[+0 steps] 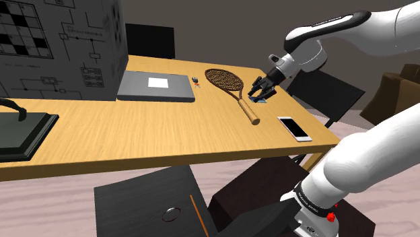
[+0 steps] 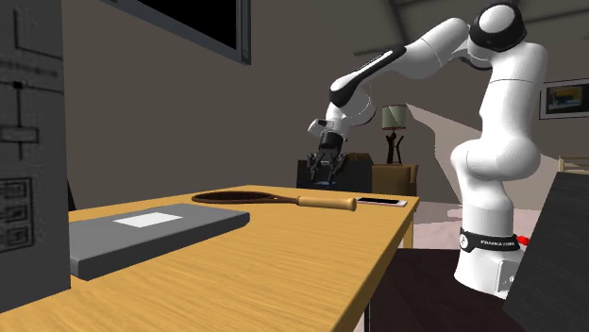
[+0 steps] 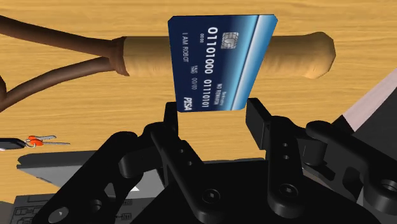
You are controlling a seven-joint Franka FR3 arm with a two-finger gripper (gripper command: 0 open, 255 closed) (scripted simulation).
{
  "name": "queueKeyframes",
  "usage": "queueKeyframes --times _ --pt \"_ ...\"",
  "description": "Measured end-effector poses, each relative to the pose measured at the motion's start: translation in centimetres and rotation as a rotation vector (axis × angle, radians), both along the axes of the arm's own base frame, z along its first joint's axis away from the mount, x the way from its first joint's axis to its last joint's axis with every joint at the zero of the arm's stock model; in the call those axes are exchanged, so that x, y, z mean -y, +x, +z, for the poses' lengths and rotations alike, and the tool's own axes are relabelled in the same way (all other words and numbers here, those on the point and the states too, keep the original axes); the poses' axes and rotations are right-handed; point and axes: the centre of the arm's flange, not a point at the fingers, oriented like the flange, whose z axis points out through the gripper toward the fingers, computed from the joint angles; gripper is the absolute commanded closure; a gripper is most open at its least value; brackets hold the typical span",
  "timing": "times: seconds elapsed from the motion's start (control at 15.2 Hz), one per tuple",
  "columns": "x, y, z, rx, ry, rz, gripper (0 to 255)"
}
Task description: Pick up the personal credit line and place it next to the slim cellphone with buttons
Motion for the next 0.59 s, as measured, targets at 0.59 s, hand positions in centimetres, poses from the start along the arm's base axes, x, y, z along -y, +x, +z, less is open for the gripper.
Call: queueKeyframes --times 0.59 --pt "5.4 -2.5 -2.3 0.000 0.000 0.001 255"
